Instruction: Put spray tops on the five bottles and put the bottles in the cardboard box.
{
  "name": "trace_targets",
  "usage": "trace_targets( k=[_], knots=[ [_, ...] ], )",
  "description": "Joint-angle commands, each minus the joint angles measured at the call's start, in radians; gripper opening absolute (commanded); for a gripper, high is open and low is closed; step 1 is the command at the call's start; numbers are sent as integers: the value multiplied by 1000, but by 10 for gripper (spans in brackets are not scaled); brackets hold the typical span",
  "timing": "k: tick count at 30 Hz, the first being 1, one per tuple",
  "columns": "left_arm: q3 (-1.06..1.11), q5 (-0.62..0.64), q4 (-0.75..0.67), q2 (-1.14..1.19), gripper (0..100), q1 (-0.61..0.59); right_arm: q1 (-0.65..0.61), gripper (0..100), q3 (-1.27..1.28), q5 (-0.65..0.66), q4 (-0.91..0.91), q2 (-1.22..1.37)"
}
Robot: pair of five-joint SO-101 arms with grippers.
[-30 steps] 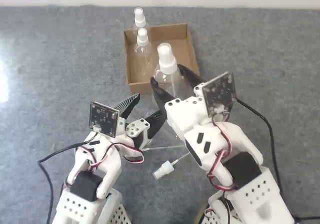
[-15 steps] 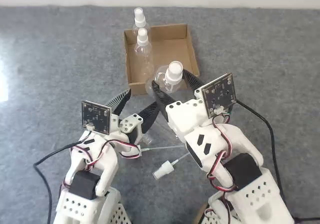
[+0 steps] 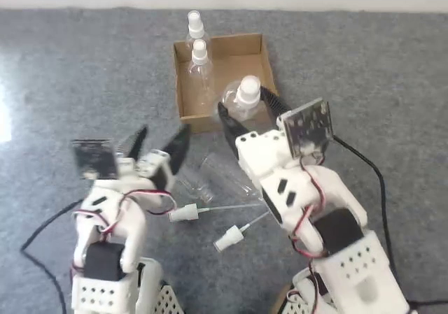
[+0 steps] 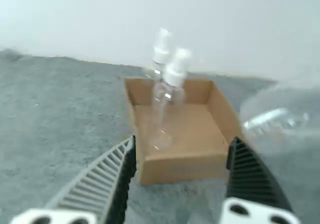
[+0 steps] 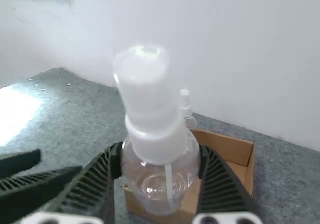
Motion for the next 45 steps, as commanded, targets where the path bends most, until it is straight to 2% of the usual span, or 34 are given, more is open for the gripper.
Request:
trace_targets(
  k=[1, 7, 17, 28, 36, 45],
  knots=[
    [-70, 127, -15, -20, 272, -149, 41, 20, -52, 21, -54, 99],
    [-64, 216, -66, -18, 271, -267, 39, 20, -160, 18, -58, 236],
    [-67, 221, -66, -18, 271, -270, 35, 20, -321, 17, -62, 470],
    [-68, 218, -68, -18, 271, -272, 47, 20, -339, 26, -275, 654],
    [-68, 218, -68, -18, 271, -272, 137, 20, -443, 26, -292, 776],
    [-68, 216, -68, -18, 271, -272, 203, 20, -651, 26, -292, 1026]
  ],
)
